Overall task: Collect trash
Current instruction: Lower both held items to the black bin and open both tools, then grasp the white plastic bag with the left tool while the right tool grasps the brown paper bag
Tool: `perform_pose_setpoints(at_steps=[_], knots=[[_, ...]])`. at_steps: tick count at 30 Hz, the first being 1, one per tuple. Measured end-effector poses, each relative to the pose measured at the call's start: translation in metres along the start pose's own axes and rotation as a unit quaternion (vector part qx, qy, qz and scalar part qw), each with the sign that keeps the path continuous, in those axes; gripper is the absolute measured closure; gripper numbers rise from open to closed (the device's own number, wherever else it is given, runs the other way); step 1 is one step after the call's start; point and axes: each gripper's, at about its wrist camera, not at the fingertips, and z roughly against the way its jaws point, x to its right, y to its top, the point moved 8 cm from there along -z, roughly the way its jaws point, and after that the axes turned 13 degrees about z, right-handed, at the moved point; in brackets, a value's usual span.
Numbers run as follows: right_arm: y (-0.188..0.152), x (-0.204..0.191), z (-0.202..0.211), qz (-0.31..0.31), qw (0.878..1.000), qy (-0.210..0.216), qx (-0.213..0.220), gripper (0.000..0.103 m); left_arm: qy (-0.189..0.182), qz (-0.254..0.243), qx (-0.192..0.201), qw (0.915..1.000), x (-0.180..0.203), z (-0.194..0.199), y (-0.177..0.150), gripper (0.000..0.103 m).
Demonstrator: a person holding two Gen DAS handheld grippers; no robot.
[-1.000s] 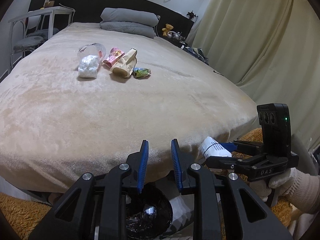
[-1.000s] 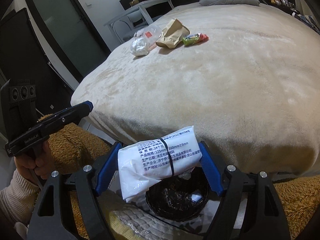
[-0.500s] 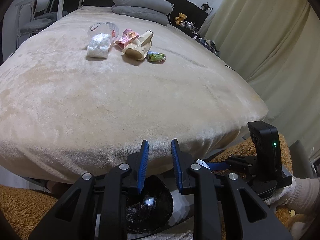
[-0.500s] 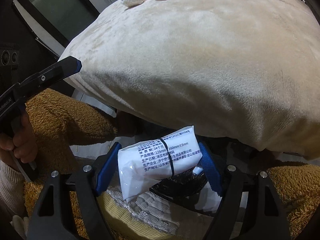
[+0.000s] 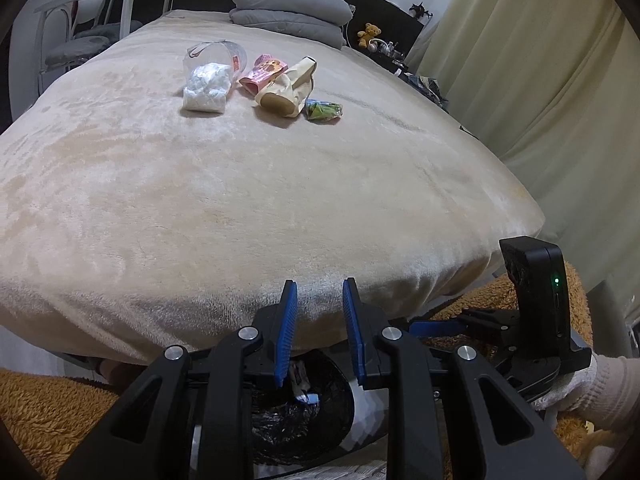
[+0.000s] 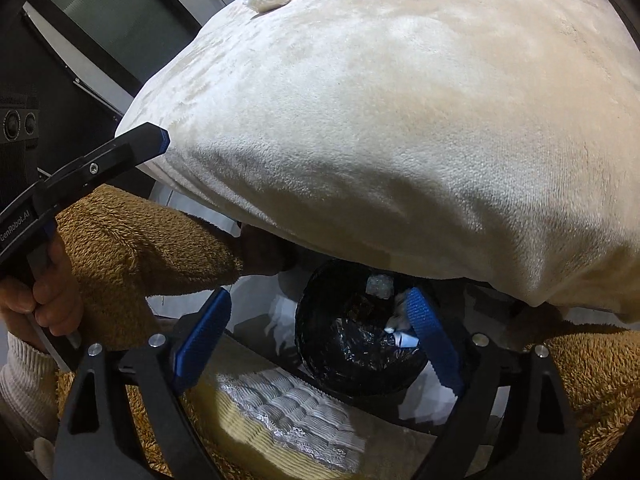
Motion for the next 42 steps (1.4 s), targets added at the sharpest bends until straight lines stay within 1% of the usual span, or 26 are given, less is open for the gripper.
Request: perform_pose_setpoints(at_steps=[2,3,4,5,9,13,15,16,17,21,24,25,26,27,28,29,32,35,37,39,40,42], knots=[[0.002,-0.001,0.004,0.007,1.0,-0.002,0.009,0.014,0.0,0.003,0.004,1.0,-0.001,0.002,0.002,0.079],[0.004,-0.003,0.006,0.012,1.0,-0.005,0.014,0.014,0.001,0.003,0.006,1.0,-0.001,0.003,0.002,0.077],[0.004,-0.003,0.009,0.015,1.0,-0.007,0.019,0.014,0.004,0.004,0.01,0.9999,-0.002,0.005,0.003,0.066],[0.004,-0.004,0.011,0.017,1.0,-0.008,0.024,0.014,0.006,0.005,0.014,0.9999,-0.002,0.006,0.004,0.063],[0.008,-0.005,0.027,0.025,0.998,-0.018,0.053,0.014,0.002,0.004,0.024,0.9997,-0.001,0.012,0.006,0.063],[0.016,-0.008,0.049,0.041,0.994,-0.028,0.095,0.014,0.001,0.005,0.03,0.9995,0.0,0.017,0.008,0.063],[0.022,-0.009,0.062,0.057,0.991,-0.035,0.117,0.014,-0.001,0.008,0.036,0.9993,-0.001,0.02,0.011,0.054],[0.026,-0.01,0.068,0.072,0.988,-0.044,0.128,0.014,-0.002,0.009,0.038,0.9992,-0.001,0.021,0.013,0.046],[0.03,-0.011,0.073,0.088,0.985,-0.053,0.137,0.014,-0.004,0.011,0.037,0.9992,-0.002,0.022,0.015,0.04],[0.053,-0.006,0.09,0.128,0.975,-0.075,0.164,0.014,0.001,0.002,0.034,0.9994,0.0,0.02,0.021,0.04],[0.073,0.003,0.098,0.152,0.968,-0.097,0.176,0.013,0.011,-0.018,0.037,0.9991,0.003,0.02,0.033,0.039],[0.082,0.008,0.101,0.155,0.965,-0.104,0.182,0.011,0.015,-0.022,0.04,0.9988,0.003,0.02,0.04,0.029],[0.089,0.013,0.103,0.155,0.964,-0.107,0.187,0.008,0.019,-0.022,0.045,0.9986,0.002,0.02,0.046,0.017],[0.097,0.018,0.104,0.154,0.963,-0.111,0.191,0.005,0.022,-0.022,0.046,0.9984,0.001,0.019,0.054,0.012],[0.105,0.023,0.106,0.153,0.962,-0.114,0.196,0.005,0.024,-0.027,0.037,0.9987,0.0,0.016,0.059,0.006],[0.113,0.027,0.107,0.155,0.96,-0.115,0.202,0.005,0.025,-0.035,0.03,0.9986,0.0,0.013,0.064,0.006],[0.137,0.041,0.108,0.159,0.957,-0.12,0.212,0.005,0.032,-0.035,0.041,0.998,-0.005,0.009,0.086,0.006],[0.157,0.056,0.104,0.155,0.957,-0.118,0.213,0.005,0.029,-0.03,0.038,0.9984,-0.011,0.001,0.108,0.006],[0.169,0.062,0.099,0.157,0.958,-0.114,0.212,0.005,0.034,-0.034,0.03,0.9984,-0.017,-0.008,0.12,0.006],[0.18,0.063,0.091,0.172,0.957,-0.11,0.205,0.005,0.049,-0.035,0.018,0.998,-0.025,-0.021,0.131,0.006],[0.185,0.063,0.088,0.188,0.954,-0.114,0.203,0.005,0.059,-0.033,0.011,0.9977,-0.031,-0.027,0.136,0.006],[0.195,0.063,0.079,0.213,0.95,-0.113,0.199,0.005,0.066,-0.031,0.002,0.9974,-0.038,-0.038,0.145,0.006]])
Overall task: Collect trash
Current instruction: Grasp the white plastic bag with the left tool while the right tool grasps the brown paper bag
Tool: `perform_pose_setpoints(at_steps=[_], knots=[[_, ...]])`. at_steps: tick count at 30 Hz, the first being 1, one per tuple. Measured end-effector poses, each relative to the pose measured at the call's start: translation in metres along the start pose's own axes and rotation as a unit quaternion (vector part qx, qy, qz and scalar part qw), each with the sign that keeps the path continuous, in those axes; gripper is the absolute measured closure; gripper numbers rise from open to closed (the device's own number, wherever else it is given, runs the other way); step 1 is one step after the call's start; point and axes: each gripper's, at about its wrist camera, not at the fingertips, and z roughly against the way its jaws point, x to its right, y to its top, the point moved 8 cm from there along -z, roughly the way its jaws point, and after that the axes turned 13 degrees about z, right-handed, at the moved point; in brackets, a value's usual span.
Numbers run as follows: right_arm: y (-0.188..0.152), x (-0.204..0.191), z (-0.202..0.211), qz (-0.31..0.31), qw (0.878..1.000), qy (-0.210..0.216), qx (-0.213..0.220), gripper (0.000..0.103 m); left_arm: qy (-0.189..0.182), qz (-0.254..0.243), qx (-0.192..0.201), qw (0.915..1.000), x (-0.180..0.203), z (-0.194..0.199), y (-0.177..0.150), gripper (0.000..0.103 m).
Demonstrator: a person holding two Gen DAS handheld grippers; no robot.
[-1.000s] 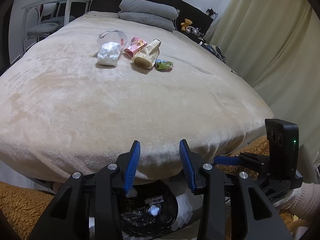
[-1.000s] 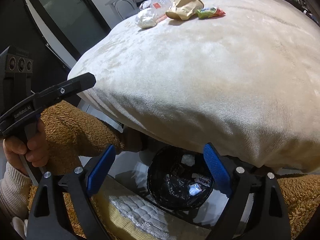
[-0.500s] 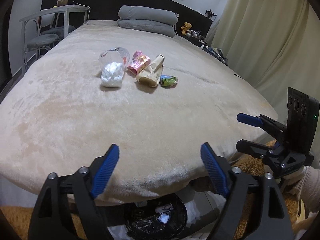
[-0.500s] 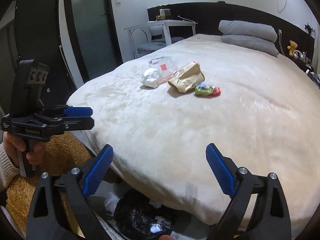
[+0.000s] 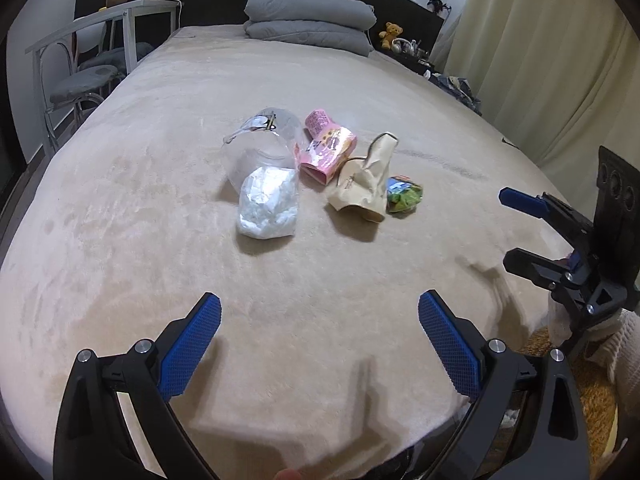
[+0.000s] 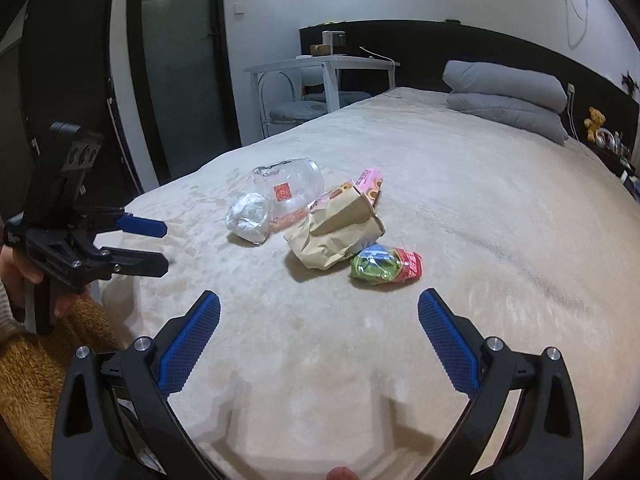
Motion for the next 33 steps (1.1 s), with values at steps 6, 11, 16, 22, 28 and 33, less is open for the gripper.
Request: perform_pose_setpoints(at_steps=[6,11,16,22,28,33], knots=[[0.012,0.01,-0.042,0.043,0.999,0.009,-0.011,0.005,0.019,0.005,-0.009,0.9998,-0.019,-0.029,0.034,0.006],[0.02,0.017,-0.076,0.077,0.997,0.002,-0.019,0.005,0.026,-0.005,-0.007,0.9996,-0.032,-0.052,0.056,0.006],[0.024,0.016,-0.106,0.108,0.994,0.011,-0.025,0.005,0.011,-0.018,-0.013,0.9997,-0.033,-0.066,0.062,0.007],[0.027,0.012,-0.132,0.152,0.988,0.001,-0.033,0.005,-0.017,-0.022,-0.029,0.9992,-0.029,-0.077,0.066,0.038],[0.027,0.022,-0.145,0.139,0.99,0.006,-0.037,0.005,-0.021,-0.027,-0.036,0.9987,-0.024,-0.082,0.065,0.058],[0.031,0.032,-0.14,0.121,0.992,0.0,-0.028,0.013,-0.023,-0.021,-0.024,0.9992,-0.024,-0.076,0.068,0.058]])
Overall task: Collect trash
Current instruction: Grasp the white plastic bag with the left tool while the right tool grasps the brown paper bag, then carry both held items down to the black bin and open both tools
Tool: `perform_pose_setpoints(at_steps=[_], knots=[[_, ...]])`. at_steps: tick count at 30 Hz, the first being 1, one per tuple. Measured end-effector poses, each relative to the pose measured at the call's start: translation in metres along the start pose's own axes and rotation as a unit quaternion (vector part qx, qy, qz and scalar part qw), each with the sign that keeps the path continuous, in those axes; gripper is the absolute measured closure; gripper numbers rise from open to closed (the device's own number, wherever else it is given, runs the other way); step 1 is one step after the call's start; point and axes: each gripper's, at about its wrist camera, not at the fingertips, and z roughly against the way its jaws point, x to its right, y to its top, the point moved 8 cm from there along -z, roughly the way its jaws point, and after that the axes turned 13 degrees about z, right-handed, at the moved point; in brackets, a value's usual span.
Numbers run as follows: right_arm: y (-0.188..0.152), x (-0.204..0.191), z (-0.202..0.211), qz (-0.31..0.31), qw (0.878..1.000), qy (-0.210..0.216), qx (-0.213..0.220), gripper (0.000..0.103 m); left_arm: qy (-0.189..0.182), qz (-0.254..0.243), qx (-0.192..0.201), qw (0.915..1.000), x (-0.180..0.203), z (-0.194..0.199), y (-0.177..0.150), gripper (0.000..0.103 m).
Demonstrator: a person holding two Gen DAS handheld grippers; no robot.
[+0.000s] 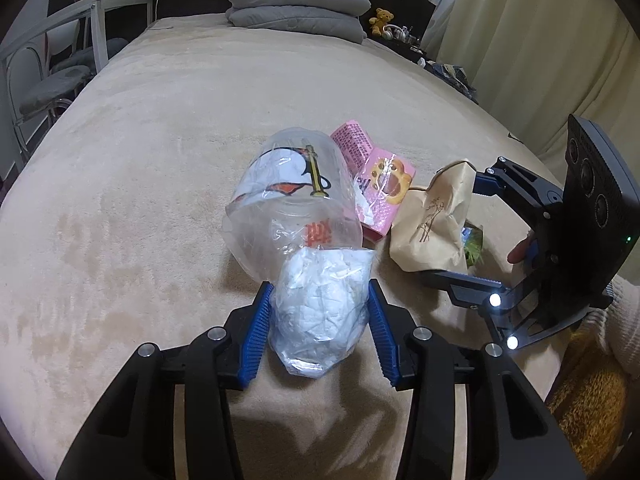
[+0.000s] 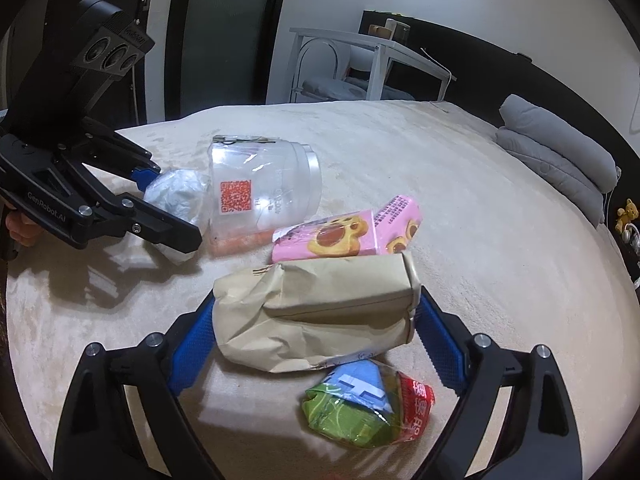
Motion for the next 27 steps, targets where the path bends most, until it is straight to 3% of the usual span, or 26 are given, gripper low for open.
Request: perform_pose_setpoints(at_steps=[17,27], knots=[[0.015,0.013,0.077,-0.116,0.991,-0.018,0.066,0.013,-0.01,0.021,0.047,0.9986,0.003,0.044,-0.005,0.058],[-0.001,-0.004,0.127,-0.169,0.982,-0.032,0.072,0.013,-0.027,0.039,0.09,0.9948,0.021,0.084,-0.02,0.058]])
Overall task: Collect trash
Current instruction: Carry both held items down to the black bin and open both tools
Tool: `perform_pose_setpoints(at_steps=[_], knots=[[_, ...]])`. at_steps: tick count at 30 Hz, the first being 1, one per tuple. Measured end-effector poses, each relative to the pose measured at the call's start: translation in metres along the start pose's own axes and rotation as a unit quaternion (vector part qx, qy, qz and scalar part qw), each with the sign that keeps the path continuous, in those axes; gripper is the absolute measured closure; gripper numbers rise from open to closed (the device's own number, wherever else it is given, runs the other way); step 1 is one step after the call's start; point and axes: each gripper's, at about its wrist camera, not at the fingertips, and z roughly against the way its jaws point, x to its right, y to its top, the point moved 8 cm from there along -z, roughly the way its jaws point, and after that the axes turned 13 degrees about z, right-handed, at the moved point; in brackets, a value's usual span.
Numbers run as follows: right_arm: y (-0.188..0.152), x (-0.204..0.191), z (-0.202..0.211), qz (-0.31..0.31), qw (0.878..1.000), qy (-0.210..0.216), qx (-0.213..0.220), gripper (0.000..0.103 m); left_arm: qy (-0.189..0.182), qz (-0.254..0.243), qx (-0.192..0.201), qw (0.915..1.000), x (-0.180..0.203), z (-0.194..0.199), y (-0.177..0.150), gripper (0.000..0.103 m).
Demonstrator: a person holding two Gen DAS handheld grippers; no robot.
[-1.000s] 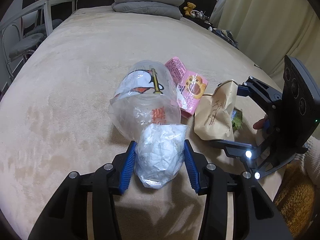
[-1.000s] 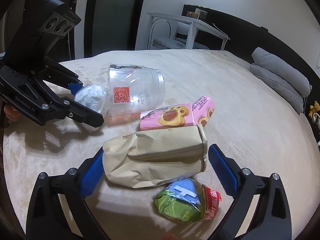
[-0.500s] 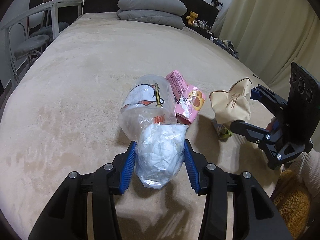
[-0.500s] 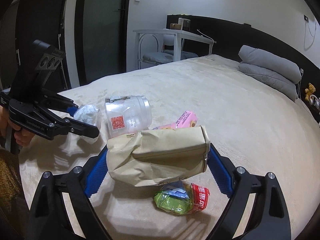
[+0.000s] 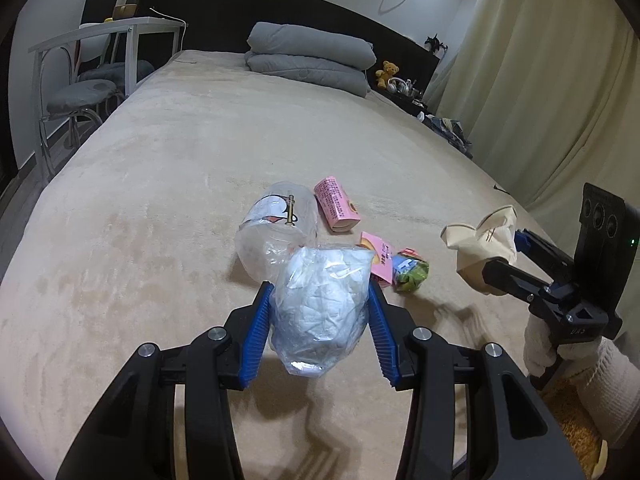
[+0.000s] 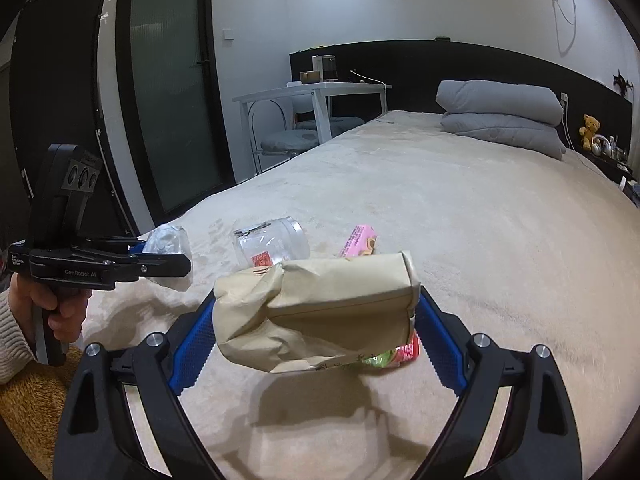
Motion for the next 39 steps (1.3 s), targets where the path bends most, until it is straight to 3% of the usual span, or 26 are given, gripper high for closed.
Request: perform_pose_setpoints(at_steps=[11,23,39], knots=[[-0.029,-0.019,0.057,-0.037,0.999,-0.024,0.004,0.013,-0.019,-0.009,0.025,0.9995,0.037,0.039,-0.025,0.058],[-0.051,-0.05,0.119,-0.064,0.997,-0.029,0.018,0.013,-0.034,-0.008,0.033,0.9988,0.065,0.08,-0.082,0.058],[-0.1,-0.108,0.157,-0.085,0.996,-0.005,-0.016,0.013,-0.05,0.006,0.002,0.9987,0.073,0.097,-0.155,0.058]])
